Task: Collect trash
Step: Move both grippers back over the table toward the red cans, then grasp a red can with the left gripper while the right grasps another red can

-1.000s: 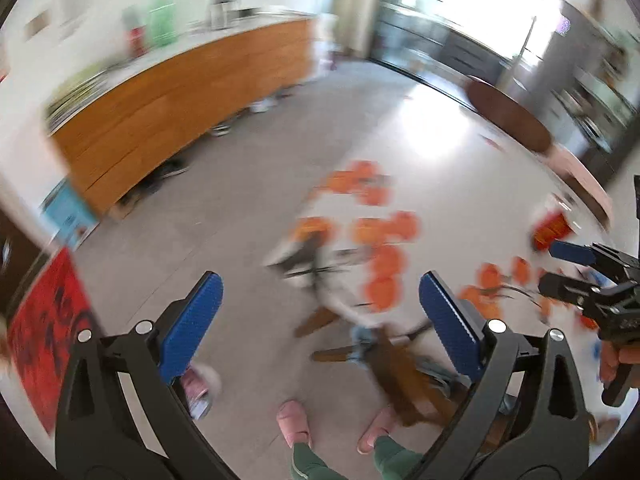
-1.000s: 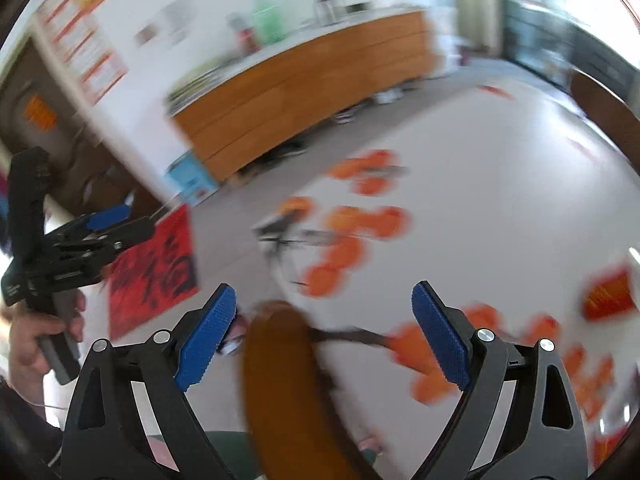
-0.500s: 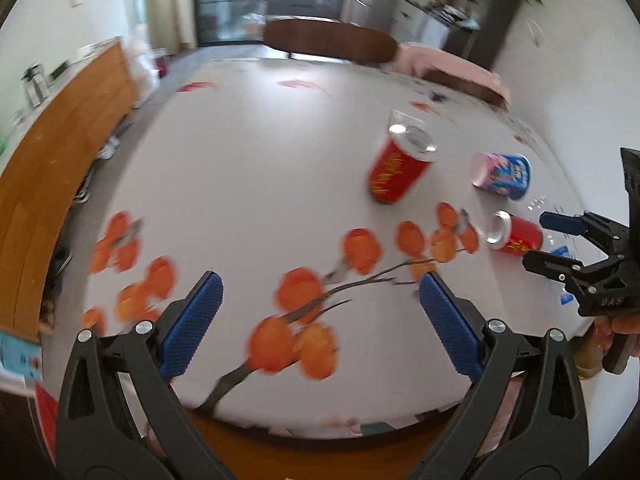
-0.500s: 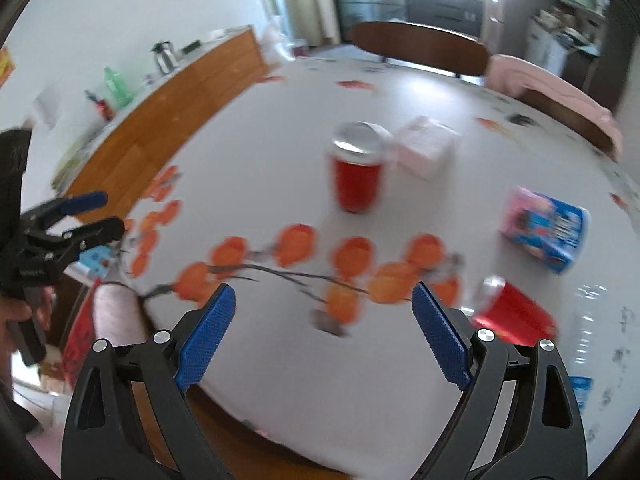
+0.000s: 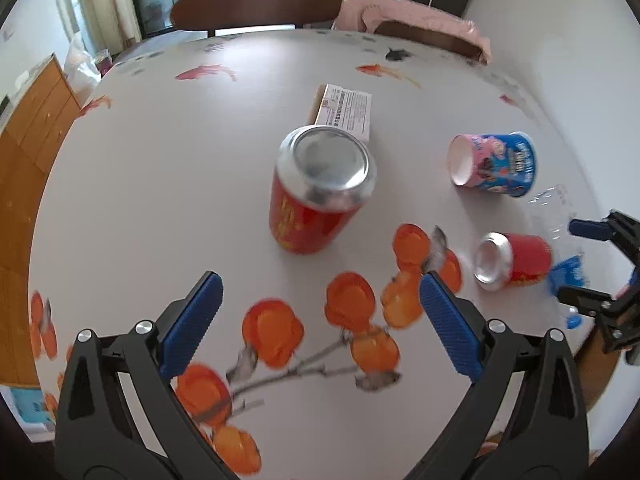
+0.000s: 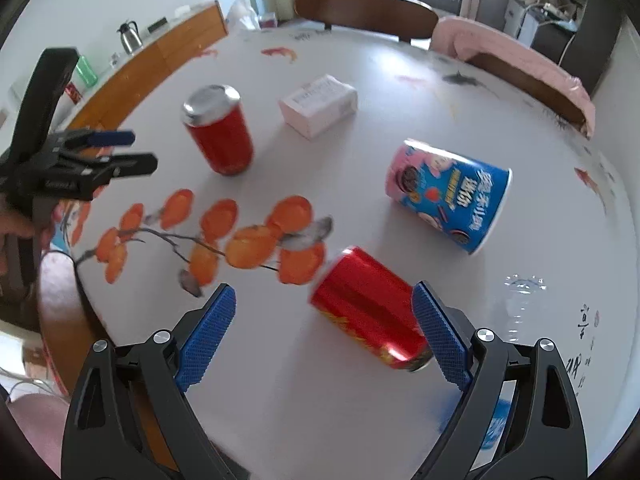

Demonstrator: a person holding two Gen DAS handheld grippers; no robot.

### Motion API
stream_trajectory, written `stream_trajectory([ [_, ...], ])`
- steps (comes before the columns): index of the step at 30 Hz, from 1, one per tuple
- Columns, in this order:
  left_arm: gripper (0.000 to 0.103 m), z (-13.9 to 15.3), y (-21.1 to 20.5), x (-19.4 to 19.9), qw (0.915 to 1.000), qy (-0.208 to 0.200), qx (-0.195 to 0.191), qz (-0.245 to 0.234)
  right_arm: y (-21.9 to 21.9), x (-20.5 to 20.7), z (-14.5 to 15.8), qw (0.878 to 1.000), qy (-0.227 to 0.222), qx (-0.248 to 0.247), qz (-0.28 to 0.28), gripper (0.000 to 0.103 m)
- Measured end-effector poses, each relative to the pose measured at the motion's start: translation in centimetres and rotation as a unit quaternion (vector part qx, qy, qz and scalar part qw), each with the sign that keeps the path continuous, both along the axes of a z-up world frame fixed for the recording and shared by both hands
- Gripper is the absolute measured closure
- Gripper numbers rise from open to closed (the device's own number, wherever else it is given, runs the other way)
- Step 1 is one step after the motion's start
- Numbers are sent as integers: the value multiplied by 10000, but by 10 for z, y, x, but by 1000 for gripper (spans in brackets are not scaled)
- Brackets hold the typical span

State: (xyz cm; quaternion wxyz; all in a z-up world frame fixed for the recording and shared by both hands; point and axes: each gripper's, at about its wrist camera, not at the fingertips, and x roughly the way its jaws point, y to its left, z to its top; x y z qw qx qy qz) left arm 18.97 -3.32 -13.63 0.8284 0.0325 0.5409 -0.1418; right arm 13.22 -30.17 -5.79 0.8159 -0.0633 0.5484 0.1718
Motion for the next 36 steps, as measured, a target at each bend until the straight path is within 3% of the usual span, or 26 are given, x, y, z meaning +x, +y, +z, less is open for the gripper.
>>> stream_trajectory([
  [8,7,-29,-14,48,9992,288,252,61,-12,33,-35,9974,536,20,482,14],
  [15,7,-49,-22,73,9987,505,-40,50,-6,43,-72,9911,963,-95,914,13],
  [17,11,-52,-25,74,9988,485,-78,23,-5,43,-75,9903,930,-48,1033,14],
  [19,24,-55,-27,73,9988,493,-36,-66,-5,43,-75,9896,961,-11,1069,15],
  [21,29,-59,-27,72,9982,574,-79,-136,-4,43,-76,9890,973,5,1115,15],
  [29,32,-61,-27,64,9979,562,-3,-308,13,31,-77,9779,971,-429,1802,17],
  [32,32,-53,-26,55,9980,527,-10,-359,10,34,-75,9811,1092,-359,1557,18],
  [36,34,-42,-17,37,9987,429,-107,-266,-6,43,-76,9860,1443,379,742,23],
])
